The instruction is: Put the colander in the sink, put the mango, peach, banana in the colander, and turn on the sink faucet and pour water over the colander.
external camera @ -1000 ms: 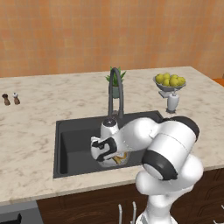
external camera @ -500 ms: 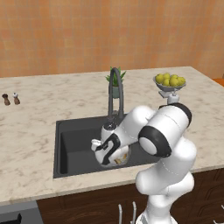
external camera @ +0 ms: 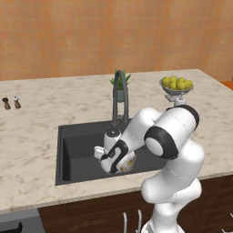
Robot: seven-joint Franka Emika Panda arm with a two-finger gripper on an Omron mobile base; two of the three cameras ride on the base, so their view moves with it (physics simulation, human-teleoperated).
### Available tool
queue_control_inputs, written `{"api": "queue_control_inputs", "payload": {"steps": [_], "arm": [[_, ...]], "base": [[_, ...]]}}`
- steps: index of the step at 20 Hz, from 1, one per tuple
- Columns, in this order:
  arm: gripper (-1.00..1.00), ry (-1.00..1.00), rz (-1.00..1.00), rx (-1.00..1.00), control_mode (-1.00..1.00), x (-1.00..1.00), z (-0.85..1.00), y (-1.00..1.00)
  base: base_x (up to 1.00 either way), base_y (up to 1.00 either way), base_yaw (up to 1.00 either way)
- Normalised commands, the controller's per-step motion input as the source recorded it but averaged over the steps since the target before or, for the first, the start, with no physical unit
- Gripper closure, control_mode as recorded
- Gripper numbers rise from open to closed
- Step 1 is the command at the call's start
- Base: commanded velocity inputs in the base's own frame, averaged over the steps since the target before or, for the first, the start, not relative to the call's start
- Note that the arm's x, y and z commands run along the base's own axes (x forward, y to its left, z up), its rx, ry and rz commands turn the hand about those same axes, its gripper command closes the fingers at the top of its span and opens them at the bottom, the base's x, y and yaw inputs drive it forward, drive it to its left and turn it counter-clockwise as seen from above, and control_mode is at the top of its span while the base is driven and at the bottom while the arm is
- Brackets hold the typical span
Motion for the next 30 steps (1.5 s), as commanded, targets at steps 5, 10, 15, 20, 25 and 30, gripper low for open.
{"api": "queue_control_inputs", "payload": {"steps": [5,10,15,20,25,30], "arm": [[-1.0,0.0,0.0,0.0,-1.0,0.0,0.02,0.0],[-1.0,0.0,0.0,0.0,-1.0,0.0,0.22,0.0],[-1.0,0.0,0.01,0.0,-1.0,-0.11,0.54,0.0],[-1.0,-0.01,0.1,0.0,-1.0,-0.49,0.5,0.0],[-1.0,0.0,0.12,0.0,-1.0,-0.51,0.49,-0.03],[-1.0,0.0,0.1,0.01,-1.0,-0.46,0.58,-0.17]], "base": [[0.0,0.0,0.0],[0.0,0.0,0.0],[0.0,0.0,0.0],[0.0,0.0,0.0],[0.0,0.0,0.0],[0.0,0.0,0.0]]}}
